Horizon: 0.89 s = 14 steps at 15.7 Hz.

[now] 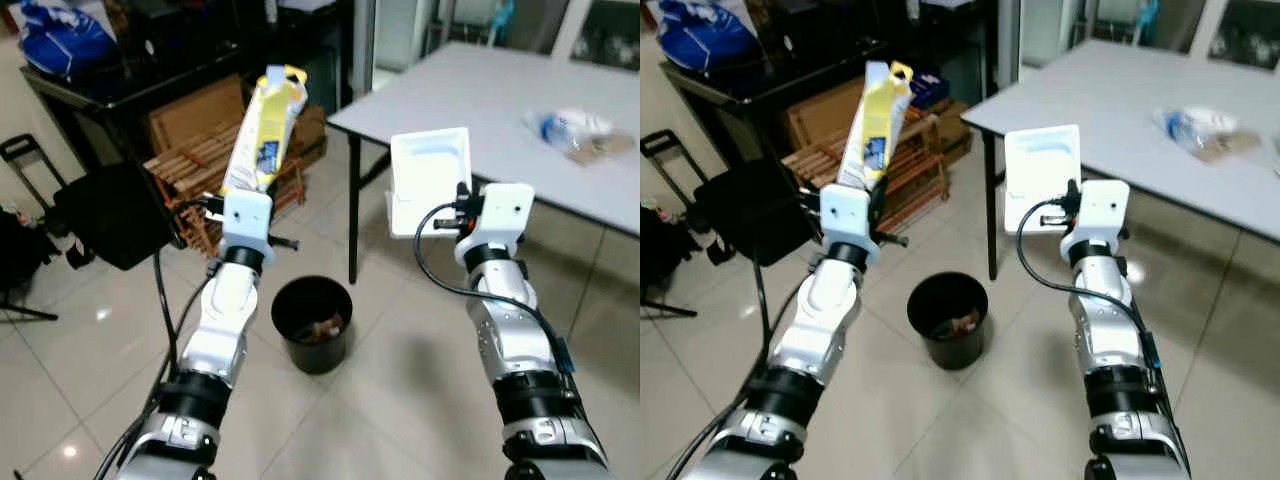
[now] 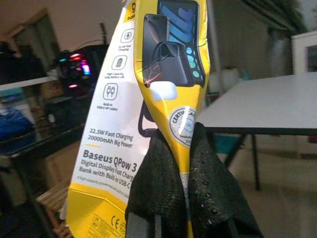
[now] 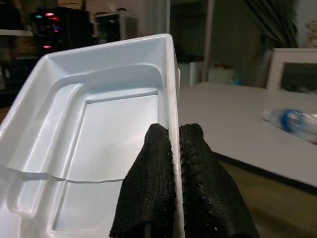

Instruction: Picking trash to rubbish bin

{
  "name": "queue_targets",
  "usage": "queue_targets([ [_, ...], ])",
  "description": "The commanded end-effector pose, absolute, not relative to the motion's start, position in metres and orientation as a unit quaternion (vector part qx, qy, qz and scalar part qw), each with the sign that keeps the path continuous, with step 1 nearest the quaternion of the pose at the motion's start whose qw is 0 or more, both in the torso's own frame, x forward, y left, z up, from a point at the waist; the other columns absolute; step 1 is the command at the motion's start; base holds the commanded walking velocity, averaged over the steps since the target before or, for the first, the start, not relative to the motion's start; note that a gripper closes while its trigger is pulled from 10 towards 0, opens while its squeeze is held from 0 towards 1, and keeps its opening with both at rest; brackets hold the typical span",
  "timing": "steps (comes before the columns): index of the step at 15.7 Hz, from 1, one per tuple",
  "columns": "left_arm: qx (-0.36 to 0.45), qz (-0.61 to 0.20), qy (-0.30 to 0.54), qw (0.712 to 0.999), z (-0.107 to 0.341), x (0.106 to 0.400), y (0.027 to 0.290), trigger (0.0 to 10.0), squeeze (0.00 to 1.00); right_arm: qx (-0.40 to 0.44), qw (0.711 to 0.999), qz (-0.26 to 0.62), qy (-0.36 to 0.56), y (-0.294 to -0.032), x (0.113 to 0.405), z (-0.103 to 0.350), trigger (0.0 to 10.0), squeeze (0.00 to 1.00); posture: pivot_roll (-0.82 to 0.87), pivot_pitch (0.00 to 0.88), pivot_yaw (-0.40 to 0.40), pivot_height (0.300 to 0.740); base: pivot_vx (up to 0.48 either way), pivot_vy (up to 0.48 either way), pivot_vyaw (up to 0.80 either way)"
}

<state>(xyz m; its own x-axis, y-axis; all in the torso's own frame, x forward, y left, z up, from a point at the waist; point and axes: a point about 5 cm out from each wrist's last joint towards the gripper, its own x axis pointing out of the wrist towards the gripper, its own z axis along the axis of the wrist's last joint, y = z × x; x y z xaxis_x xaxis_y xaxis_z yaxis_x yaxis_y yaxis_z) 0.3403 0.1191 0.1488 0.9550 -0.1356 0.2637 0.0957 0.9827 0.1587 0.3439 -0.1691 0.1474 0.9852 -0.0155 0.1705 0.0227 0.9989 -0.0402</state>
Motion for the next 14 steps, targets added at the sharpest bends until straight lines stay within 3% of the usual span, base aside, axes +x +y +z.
queue_targets([
  [1,0.078,-0.041,-0.134,0.987,0.1487,0.341,0.1313,10.0,0.0,-0.018,0.996,0.011,-0.088,-0.1559,0.3456,0.1499,10.0,0.0,0.0,0.009,0.08,0.74,0.375,0.0,0.0],
  [14,0.08,-0.045,-0.135,0.987,0.1494,0.3412,0.1306,10.0,0.0,-0.027,0.996,0.012,-0.084,-0.1554,0.3453,0.148,10.0,0.0,0.0,0.007,0.083,0.74,0.376,0.0,0.0],
])
